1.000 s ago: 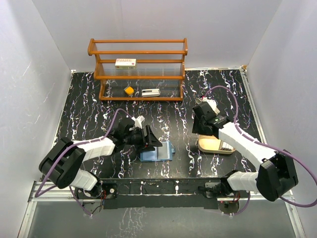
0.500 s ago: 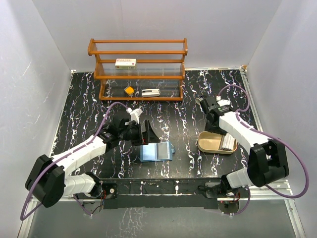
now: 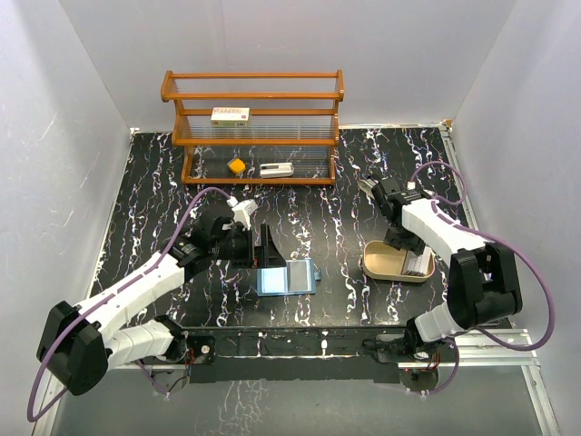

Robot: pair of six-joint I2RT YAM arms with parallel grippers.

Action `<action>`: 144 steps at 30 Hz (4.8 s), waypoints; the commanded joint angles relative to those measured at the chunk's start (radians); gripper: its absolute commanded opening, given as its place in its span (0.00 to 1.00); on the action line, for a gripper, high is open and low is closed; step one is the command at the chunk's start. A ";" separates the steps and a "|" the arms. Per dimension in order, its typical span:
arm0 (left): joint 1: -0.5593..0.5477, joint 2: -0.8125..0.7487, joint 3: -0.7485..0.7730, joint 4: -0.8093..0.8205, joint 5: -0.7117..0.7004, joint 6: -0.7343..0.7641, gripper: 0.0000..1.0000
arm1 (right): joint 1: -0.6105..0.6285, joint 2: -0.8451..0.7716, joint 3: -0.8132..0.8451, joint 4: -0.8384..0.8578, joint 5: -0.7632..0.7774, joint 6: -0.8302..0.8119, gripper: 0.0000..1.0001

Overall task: Put the credit cards into the card holder
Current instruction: Pick up the credit card from the storage box.

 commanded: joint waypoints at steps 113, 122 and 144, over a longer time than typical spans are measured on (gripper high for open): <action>-0.003 -0.117 0.054 -0.121 -0.067 0.053 0.98 | -0.039 0.044 0.151 -0.047 0.062 -0.081 0.00; -0.003 -0.093 0.022 -0.145 -0.126 0.028 0.92 | -0.015 -0.017 0.184 -0.073 0.017 -0.113 0.00; -0.001 -0.001 -0.043 -0.123 -0.214 -0.055 0.00 | 0.287 -0.230 0.269 0.077 -0.284 -0.054 0.00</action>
